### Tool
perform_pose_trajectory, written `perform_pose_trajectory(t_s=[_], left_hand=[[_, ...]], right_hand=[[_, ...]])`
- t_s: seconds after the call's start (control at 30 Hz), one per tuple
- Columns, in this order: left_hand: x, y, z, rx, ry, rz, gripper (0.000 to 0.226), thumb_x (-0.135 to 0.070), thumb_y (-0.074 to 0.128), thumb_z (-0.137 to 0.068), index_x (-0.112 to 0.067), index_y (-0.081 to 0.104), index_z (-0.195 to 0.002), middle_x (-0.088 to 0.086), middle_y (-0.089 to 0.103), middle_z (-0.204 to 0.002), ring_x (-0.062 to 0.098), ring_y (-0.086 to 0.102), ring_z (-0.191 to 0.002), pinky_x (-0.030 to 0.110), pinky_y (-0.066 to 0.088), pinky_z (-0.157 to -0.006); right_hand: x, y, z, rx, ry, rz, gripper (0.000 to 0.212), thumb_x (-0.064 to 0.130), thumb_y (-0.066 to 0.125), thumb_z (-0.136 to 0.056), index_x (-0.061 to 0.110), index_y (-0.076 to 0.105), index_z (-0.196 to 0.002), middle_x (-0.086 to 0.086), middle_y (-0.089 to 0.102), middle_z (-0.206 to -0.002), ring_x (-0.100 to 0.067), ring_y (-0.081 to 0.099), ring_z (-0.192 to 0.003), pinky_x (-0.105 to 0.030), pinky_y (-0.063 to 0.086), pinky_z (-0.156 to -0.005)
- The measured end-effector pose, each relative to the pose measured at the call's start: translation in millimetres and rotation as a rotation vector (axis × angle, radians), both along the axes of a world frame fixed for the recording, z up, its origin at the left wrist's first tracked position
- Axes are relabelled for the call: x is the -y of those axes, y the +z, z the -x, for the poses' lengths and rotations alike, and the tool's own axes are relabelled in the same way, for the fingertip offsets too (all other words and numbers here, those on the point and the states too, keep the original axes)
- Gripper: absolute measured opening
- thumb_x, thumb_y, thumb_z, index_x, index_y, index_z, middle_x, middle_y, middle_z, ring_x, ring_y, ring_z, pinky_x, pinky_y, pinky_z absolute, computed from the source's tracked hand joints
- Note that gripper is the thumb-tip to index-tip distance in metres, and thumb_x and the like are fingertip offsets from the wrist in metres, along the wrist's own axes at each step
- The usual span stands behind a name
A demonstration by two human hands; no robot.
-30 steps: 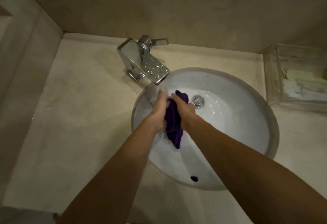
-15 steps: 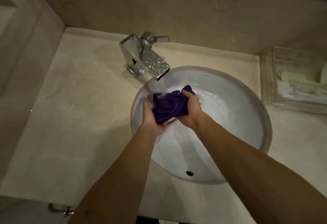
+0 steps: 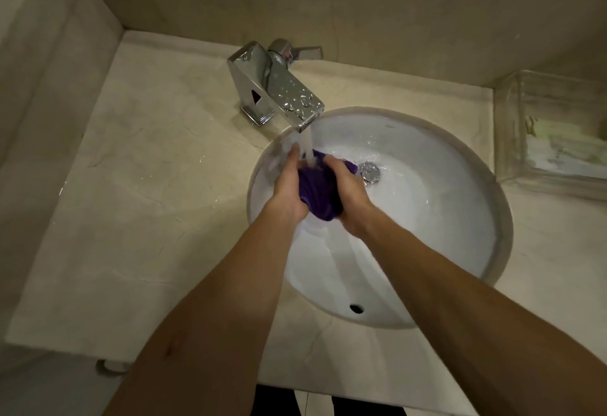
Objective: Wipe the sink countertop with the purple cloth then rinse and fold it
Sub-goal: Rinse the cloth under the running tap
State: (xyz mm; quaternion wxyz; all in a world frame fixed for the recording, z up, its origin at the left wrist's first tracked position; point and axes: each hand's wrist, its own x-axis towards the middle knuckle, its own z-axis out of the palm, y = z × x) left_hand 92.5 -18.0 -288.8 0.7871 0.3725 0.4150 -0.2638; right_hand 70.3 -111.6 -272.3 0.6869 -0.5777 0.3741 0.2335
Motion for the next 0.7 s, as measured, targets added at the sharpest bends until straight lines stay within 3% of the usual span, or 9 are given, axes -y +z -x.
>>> perform_pose_trajectory(t_s=[0.07,0.1,0.23,0.3,0.4,0.47,0.53,0.6,0.7], left_hand=[[0,2,-3,-0.021,-0.017,-0.038,0.042,-0.055,0.062,-0.092,-0.015,0.068,-0.082,0.010,0.077,-0.077,0.028,0.071,-0.081,0.042,0.054,-0.072],[-2,-1,-5,-0.022,-0.028,-0.063,0.043,-0.057,0.061,-0.092,-0.016,0.068,-0.081,0.009,0.077,-0.077,0.026,0.070,-0.079,0.040,0.054,-0.071],[9,9,-5,0.046,-0.119,-0.080,0.047,-0.065,0.061,-0.083,-0.020,0.070,-0.090,0.007,0.074,-0.111,0.025,0.067,-0.097,0.038,0.050,-0.085],[17,18,-8,0.064,-0.166,-0.122,0.048,-0.067,0.058,-0.081,-0.021,0.069,-0.091,0.003,0.071,-0.103,0.022,0.064,-0.098,0.036,0.048,-0.087],[7,18,-13,0.067,-0.157,-0.094,0.053,-0.068,0.042,-0.094,-0.022,0.063,-0.110,-0.003,0.065,-0.097,0.016,0.063,-0.097,0.034,0.049,-0.082],[5,15,-6,0.044,-0.093,-0.074,0.062,-0.069,0.045,-0.093,-0.018,0.065,-0.120,0.002,0.070,-0.107,0.020,0.062,-0.109,0.039,0.047,-0.091],[16,23,2,0.039,-0.150,-0.084,0.064,-0.069,0.046,-0.093,-0.017,0.068,-0.123,0.008,0.071,-0.115,0.025,0.063,-0.112,0.039,0.048,-0.091],[16,28,-3,0.046,-0.232,-0.120,0.058,-0.066,0.041,-0.096,-0.018,0.069,-0.112,0.007,0.071,-0.106,0.023,0.065,-0.098,0.034,0.049,-0.081],[0,29,-16,0.047,-0.232,-0.115,0.050,-0.060,0.031,-0.102,-0.020,0.060,-0.097,0.002,0.061,-0.094,0.018,0.058,-0.079,0.035,0.047,-0.080]], right_hand=[[-6,-1,7,0.023,0.021,0.035,0.027,0.045,0.062,-0.093,0.023,0.076,-0.102,0.000,0.080,-0.097,-0.020,0.075,-0.098,-0.042,0.058,-0.097],[-9,0,9,0.039,0.024,0.028,0.027,0.043,0.060,-0.095,0.023,0.076,-0.104,0.000,0.080,-0.098,-0.019,0.075,-0.098,-0.041,0.058,-0.096],[-15,3,-7,0.029,-0.046,0.020,0.029,0.043,0.055,-0.098,0.021,0.073,-0.093,0.000,0.076,-0.088,-0.018,0.072,-0.085,-0.038,0.059,-0.085],[-15,8,-19,-0.026,-0.100,-0.005,0.033,0.047,0.052,-0.099,0.021,0.069,-0.088,-0.001,0.073,-0.084,-0.018,0.069,-0.079,-0.034,0.056,-0.073],[-18,5,-18,-0.040,0.002,-0.016,0.040,0.053,0.046,-0.101,0.023,0.069,-0.089,-0.001,0.074,-0.087,-0.020,0.070,-0.086,-0.035,0.055,-0.080],[-17,4,-15,-0.049,0.050,-0.002,0.045,0.057,0.041,-0.102,0.023,0.069,-0.090,-0.003,0.074,-0.092,-0.020,0.070,-0.090,-0.038,0.055,-0.087],[-13,4,-19,-0.073,0.025,0.006,0.051,0.059,0.039,-0.103,0.019,0.069,-0.096,-0.007,0.074,-0.095,-0.022,0.069,-0.087,-0.037,0.055,-0.081],[-13,6,-23,-0.082,0.036,0.018,0.052,0.059,0.037,-0.103,0.017,0.067,-0.108,-0.010,0.072,-0.103,-0.024,0.069,-0.090,-0.039,0.056,-0.082],[-18,5,-20,-0.050,0.072,0.036,0.050,0.056,0.035,-0.105,0.017,0.066,-0.099,-0.009,0.072,-0.096,-0.028,0.069,-0.091,-0.044,0.057,-0.089]])
